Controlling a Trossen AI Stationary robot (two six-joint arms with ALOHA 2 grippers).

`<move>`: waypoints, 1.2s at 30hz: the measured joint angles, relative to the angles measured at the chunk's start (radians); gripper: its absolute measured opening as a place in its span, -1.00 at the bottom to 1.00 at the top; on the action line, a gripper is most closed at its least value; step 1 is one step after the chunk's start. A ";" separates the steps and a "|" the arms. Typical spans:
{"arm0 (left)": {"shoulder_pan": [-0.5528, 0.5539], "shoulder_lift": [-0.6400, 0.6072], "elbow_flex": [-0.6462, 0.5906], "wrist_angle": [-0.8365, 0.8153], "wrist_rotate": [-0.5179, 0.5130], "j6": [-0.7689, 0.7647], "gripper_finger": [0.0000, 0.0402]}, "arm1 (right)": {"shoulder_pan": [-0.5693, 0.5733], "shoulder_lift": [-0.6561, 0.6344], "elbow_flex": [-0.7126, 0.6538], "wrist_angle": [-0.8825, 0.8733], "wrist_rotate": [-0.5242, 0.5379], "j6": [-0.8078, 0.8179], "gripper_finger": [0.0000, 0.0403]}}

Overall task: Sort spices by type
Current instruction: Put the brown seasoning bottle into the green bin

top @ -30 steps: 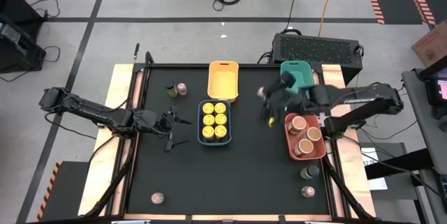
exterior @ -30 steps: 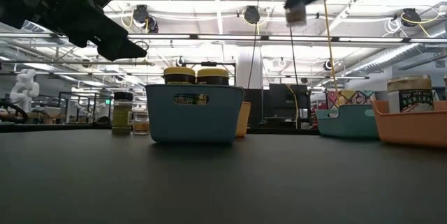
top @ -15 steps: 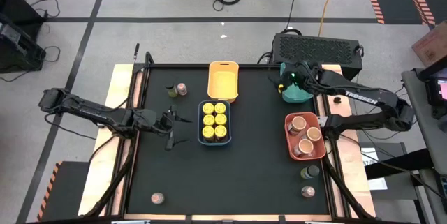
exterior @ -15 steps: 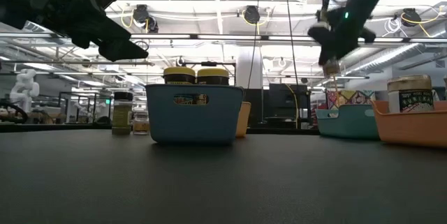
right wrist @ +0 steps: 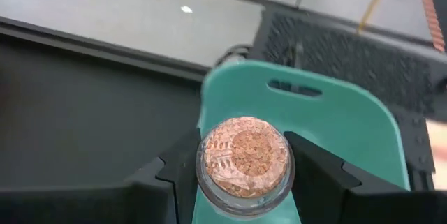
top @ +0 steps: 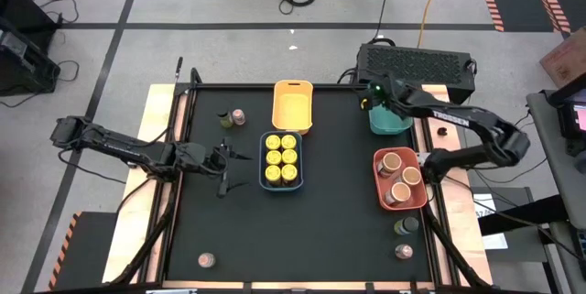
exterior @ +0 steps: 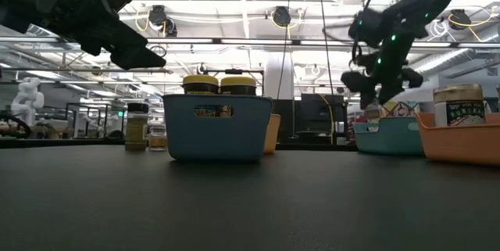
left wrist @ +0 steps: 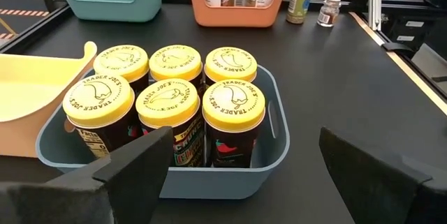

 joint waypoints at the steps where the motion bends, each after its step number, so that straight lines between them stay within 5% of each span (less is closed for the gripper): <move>1: 0.000 0.000 0.000 -0.001 0.000 0.000 0.81 | -0.007 0.021 0.000 0.004 0.000 0.011 -0.16; 16: 0.000 0.000 0.000 -0.017 0.000 -0.004 0.81 | -0.054 0.269 0.000 0.143 0.017 0.047 -0.16; 27: 0.002 0.000 0.000 -0.016 0.000 0.000 0.81 | -0.071 0.275 0.000 0.155 0.027 0.041 -0.15; 36: 0.002 0.000 0.000 -0.016 0.000 0.000 0.81 | -0.071 0.275 0.000 0.108 0.023 0.020 0.13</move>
